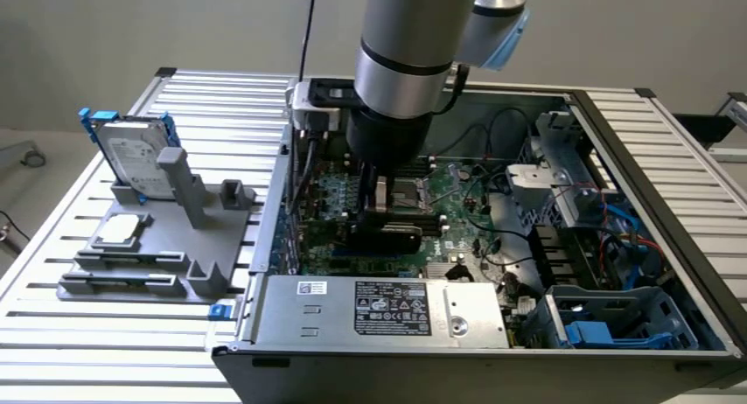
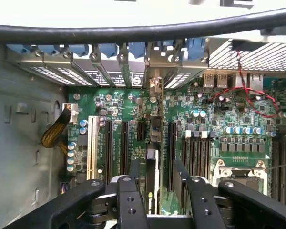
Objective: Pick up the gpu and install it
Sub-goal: 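Insert the gpu into the slot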
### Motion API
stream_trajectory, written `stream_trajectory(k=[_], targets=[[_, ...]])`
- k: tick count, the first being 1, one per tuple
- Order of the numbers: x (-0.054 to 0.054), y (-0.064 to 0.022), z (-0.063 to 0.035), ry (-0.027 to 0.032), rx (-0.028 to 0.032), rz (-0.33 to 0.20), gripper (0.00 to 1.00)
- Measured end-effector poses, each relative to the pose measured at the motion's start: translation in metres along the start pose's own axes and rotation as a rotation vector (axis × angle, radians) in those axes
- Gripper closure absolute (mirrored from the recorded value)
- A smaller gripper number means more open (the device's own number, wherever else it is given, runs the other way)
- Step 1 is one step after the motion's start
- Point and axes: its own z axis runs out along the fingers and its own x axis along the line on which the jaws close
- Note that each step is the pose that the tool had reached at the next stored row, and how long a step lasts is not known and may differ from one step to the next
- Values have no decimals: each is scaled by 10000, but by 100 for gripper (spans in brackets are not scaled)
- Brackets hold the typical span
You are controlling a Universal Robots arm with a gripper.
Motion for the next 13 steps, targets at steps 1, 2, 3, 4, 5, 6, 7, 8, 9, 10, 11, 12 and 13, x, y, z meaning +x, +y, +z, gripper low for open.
stream_trajectory(k=[1, 2, 3, 4, 5, 6, 7, 8, 9, 10, 11, 12, 13], targets=[[-1, 3, -24, 1, 0, 1, 59], [-2, 5, -37, 1, 0, 2, 61], [-2, 5, -38, 0, 1, 1, 61], [-2, 5, -37, -1, 1, 1, 68], [-2, 5, -37, -2, 1, 1, 68], [-2, 5, -37, -2, 1, 1, 74], [-2, 5, -38, -1, 1, 1, 80], [-2, 5, -38, 0, 1, 1, 80], [-2, 5, -38, 0, 1, 1, 86], [-2, 5, -38, 0, 0, 1, 89], [-2, 5, -38, 0, 0, 1, 89], [-2, 5, -38, 0, 0, 1, 89], [-2, 5, -38, 0, 0, 1, 89]])
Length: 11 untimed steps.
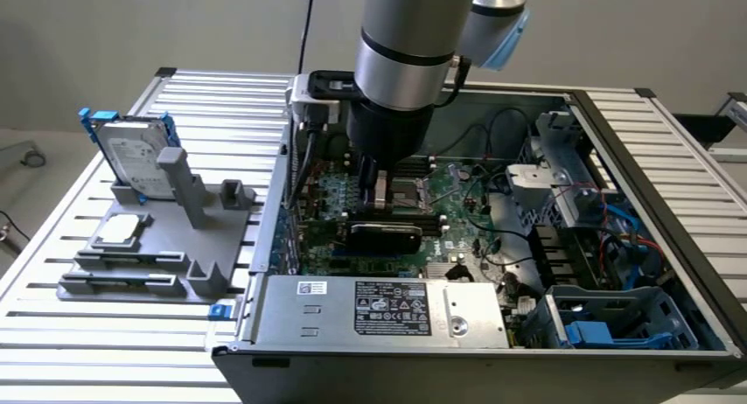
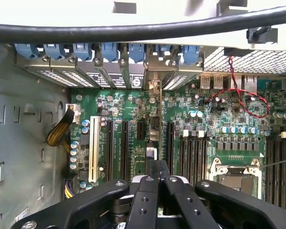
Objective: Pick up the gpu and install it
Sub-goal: 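Press down on the gpu until it lock into place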
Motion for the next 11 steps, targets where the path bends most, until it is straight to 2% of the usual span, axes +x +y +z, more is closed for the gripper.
stream_trajectory(k=[11], targets=[[0, 0, 0, 0, 0, 0, 89]])
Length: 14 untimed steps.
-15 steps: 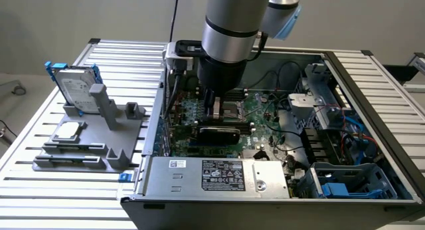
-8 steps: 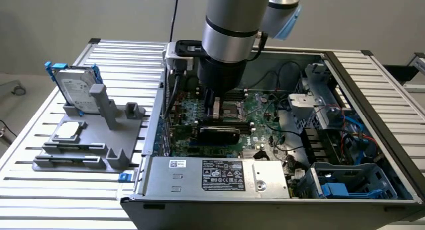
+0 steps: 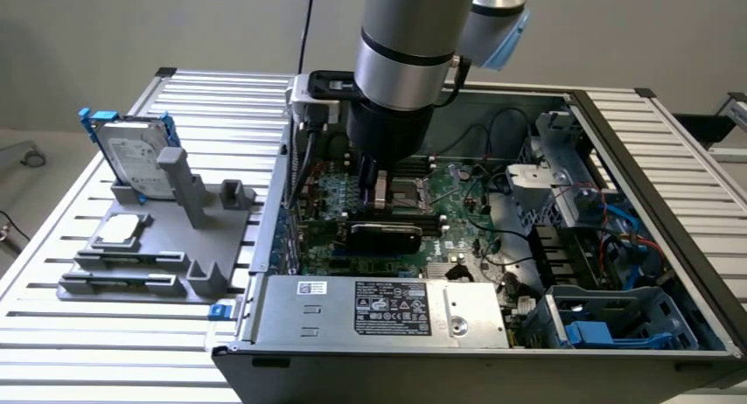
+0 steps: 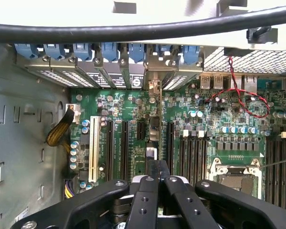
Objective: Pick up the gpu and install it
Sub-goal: 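Press down on the gpu until it lock into place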
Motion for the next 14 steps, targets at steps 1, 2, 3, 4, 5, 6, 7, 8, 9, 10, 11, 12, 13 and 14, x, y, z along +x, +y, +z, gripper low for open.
stream_trajectory(k=[1, 2, 3, 4, 5, 6, 7, 8, 9, 10, 11, 12, 13, 14], targets=[[0, 0, 0, 0, 1, 0, 89], [-2, 1, 0, 2, 8, 0, 89], [-7, 2, 4, 2, 23, 0, 89], [-14, 1, 12, 3, 42, -2, 89], [-21, 1, 24, 2, 76, -3, 89], [-32, 4, 35, 3, 121, -5, 89], [-40, 10, 48, 4, 170, -6, 89], [-48, 18, 63, 4, 216, -7, 89], [-57, 28, 77, 4, 254, -9, 89], [-66, 38, 90, 5, 282, -10, 89], [-75, 48, 101, 7, 299, -11, 89], [-81, 59, 113, 7, 309, -11, 89], [-85, 68, 121, 7, 311, -12, 89], [-85, 73, 125, 8, 311, -10, 89]])
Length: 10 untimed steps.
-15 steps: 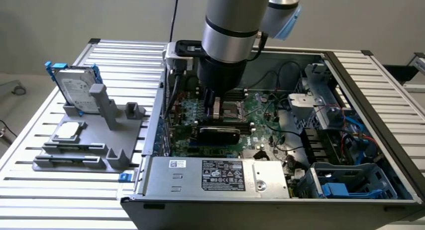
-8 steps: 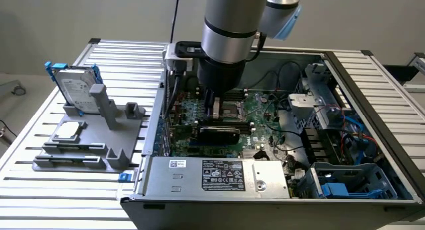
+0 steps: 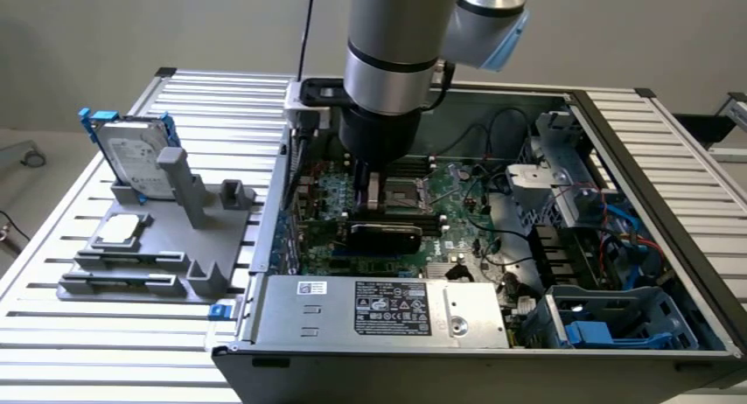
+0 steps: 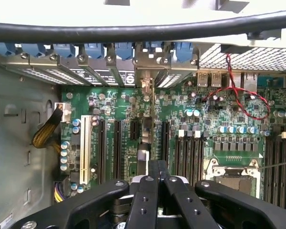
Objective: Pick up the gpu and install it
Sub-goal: 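Press down on the gpu until it lock into place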
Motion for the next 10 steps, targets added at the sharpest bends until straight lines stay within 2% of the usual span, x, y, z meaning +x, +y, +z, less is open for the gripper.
stream_trajectory(k=[10], targets=[[-2, 1, 56, -1, 1, -10, 89]])
